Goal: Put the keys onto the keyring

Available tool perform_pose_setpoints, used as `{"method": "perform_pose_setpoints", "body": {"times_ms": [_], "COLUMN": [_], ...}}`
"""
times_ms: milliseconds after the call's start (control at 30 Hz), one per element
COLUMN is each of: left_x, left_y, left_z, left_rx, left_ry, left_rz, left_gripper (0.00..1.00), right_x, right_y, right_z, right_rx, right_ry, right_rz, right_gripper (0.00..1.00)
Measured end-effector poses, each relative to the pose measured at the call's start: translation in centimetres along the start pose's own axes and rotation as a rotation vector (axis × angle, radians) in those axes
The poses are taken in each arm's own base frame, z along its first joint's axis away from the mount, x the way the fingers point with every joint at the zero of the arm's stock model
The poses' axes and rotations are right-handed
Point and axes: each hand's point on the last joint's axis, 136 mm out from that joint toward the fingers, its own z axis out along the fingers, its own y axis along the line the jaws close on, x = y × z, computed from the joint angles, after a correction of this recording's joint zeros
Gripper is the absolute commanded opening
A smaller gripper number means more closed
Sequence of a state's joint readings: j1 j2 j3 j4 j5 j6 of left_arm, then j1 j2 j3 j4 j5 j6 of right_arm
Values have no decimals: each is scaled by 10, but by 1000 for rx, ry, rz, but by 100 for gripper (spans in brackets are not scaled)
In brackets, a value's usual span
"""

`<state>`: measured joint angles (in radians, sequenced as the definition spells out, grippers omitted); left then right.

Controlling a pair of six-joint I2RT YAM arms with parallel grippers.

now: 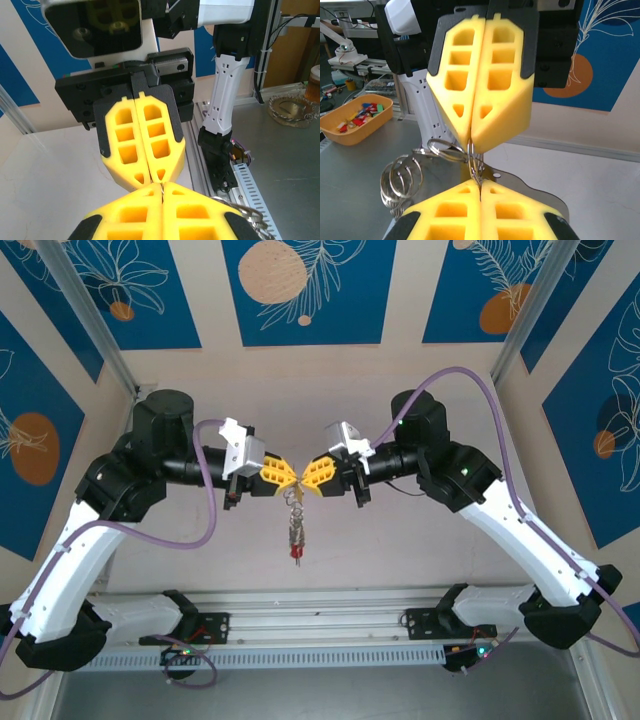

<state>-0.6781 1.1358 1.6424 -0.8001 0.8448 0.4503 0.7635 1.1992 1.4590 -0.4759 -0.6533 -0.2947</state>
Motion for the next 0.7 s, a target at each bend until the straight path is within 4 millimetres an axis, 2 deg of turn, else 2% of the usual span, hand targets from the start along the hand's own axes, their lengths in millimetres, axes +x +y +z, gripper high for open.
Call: {"method": "perform_pose_setpoints", "body": {"times_ms": [233, 533, 700], "left_x": [5, 5, 4], "left_y": [1, 2, 3], "left_z": [2, 3, 3], "left_rx": [1, 0, 1], "left_ry": [9, 7, 4], "left_rz": [-13, -22, -28], "left_gripper": [0, 0, 0], "right_x": [13, 14, 18], "right_y": [-2, -8, -14], "right_z": [0, 0, 4], "right_rx": [46, 76, 82], "right_ry": [-12, -20, -10], "right_rz": [-32, -51, -28], "right_gripper": [0, 0, 26]}}
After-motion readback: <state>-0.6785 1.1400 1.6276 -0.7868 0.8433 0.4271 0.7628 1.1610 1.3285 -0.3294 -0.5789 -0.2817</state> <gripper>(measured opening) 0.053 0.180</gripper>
